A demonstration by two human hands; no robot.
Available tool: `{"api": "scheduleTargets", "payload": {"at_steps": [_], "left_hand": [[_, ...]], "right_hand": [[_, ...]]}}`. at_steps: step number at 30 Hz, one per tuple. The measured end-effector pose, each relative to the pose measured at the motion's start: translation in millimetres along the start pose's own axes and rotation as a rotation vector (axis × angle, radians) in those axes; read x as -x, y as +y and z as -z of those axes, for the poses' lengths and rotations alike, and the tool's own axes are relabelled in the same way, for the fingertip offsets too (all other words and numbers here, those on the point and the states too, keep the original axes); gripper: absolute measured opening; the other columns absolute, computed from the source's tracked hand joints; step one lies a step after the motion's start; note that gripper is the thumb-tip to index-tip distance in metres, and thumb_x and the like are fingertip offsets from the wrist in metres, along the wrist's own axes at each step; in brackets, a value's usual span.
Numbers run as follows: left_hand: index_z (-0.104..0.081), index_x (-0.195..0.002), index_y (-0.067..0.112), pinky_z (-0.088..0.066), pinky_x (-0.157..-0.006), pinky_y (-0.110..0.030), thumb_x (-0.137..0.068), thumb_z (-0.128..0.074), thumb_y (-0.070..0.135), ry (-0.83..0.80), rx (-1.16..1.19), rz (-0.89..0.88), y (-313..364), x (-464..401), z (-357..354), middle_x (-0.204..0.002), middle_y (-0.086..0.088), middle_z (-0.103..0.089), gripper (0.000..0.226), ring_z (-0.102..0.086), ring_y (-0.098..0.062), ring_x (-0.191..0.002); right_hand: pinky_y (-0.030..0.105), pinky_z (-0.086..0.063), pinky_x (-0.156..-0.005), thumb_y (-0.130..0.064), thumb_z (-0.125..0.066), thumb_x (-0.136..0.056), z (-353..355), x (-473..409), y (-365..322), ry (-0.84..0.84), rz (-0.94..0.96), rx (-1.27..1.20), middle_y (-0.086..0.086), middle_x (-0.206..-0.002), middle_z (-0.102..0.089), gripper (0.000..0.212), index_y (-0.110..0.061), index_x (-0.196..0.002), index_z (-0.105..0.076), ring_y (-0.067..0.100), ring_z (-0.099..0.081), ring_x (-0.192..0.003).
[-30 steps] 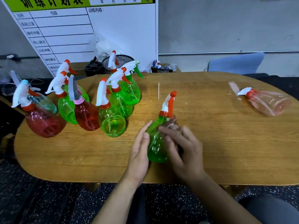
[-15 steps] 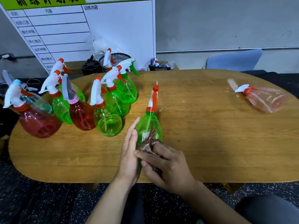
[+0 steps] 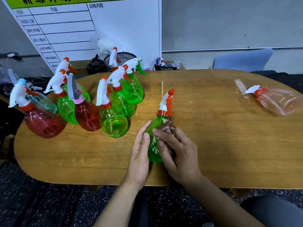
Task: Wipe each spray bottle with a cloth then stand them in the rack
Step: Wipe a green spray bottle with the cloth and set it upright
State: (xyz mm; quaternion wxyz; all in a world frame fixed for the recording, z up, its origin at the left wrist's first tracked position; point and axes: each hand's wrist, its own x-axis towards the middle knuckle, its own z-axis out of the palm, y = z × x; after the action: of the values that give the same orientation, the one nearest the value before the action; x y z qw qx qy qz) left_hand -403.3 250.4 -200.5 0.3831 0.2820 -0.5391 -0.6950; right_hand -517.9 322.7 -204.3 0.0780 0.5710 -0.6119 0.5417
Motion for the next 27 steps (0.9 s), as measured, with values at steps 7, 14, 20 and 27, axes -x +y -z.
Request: {"api": "scheduleTargets", "payload": {"at_steps": [7,14,20,27], "left_hand": [[-0.058,-0.147,0.029,-0.053,-0.11,-0.043,-0.108,-0.046,0.042,0.068,0.045,-0.002,6,1,-2,-0.139,-0.005,-0.072,0.043,-0.067,-0.028,-0.13],[-0.056,-0.15,0.034,-0.045,-0.118,-0.057,-0.094,-0.052,0.071,0.057,0.004,0.021,4,4,3,-0.148,-0.001,-0.065,0.068,-0.058,-0.024,-0.141],[-0.055,-0.147,0.042,-0.047,-0.115,-0.048,-0.065,-0.094,0.065,-0.047,-0.001,0.0,2,3,6,-0.148,-0.002,-0.065,0.094,-0.061,-0.023,-0.138],[-0.048,-0.155,0.035,-0.046,-0.117,-0.051,-0.096,-0.072,0.034,-0.034,0.034,-0.025,4,2,2,-0.15,0.0,-0.064,0.064,-0.061,-0.022,-0.139]], "right_hand": [[0.025,-0.053,-0.067,-0.025,-0.063,-0.102,5,28,-8,-0.148,0.199,0.018,0.003,-0.095,-0.061,0.03,-0.016,-0.127,-0.076,0.014,-0.062,-0.082],[0.025,-0.053,-0.08,-0.009,-0.056,-0.106,8,-7,-2,0.181,-0.369,-0.442,-0.002,-0.107,-0.073,0.025,-0.015,-0.123,-0.073,0.014,-0.068,-0.096],[0.046,-0.055,-0.093,-0.021,-0.056,-0.104,-5,-9,7,0.221,-0.595,-0.612,0.005,-0.113,-0.074,0.021,-0.014,-0.119,-0.069,0.026,-0.069,-0.106],[0.042,-0.055,-0.087,-0.021,-0.054,-0.104,-5,-8,5,0.224,-0.6,-0.661,0.007,-0.11,-0.072,0.02,-0.015,-0.117,-0.068,0.024,-0.067,-0.099]]}}
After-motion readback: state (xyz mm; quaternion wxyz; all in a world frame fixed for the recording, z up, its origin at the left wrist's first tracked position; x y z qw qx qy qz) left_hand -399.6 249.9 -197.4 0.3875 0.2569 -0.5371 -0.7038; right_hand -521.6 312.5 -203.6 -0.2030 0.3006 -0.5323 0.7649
